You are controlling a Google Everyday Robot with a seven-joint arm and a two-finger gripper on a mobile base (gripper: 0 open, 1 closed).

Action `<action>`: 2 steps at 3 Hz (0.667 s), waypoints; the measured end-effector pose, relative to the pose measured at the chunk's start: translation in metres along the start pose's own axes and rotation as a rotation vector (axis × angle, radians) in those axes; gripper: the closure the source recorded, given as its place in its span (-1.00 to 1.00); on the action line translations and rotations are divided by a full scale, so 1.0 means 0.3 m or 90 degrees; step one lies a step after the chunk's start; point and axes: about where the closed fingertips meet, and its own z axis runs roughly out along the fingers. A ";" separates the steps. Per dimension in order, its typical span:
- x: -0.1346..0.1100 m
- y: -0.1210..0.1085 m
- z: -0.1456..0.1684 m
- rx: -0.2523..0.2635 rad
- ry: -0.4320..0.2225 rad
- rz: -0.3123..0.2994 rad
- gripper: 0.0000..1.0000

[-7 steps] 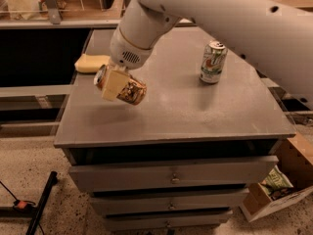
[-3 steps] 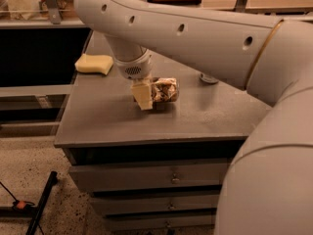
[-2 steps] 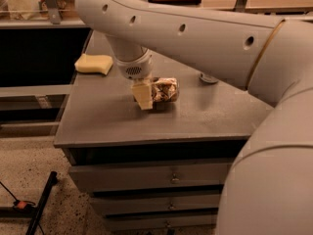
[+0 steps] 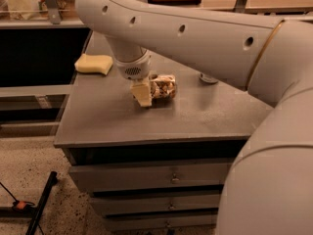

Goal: Knock orange can over

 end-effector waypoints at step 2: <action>-0.002 -0.003 0.002 0.002 -0.002 0.000 -1.00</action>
Offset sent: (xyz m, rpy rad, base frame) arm 0.0009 0.0005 -0.0005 0.0034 -0.0036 0.0011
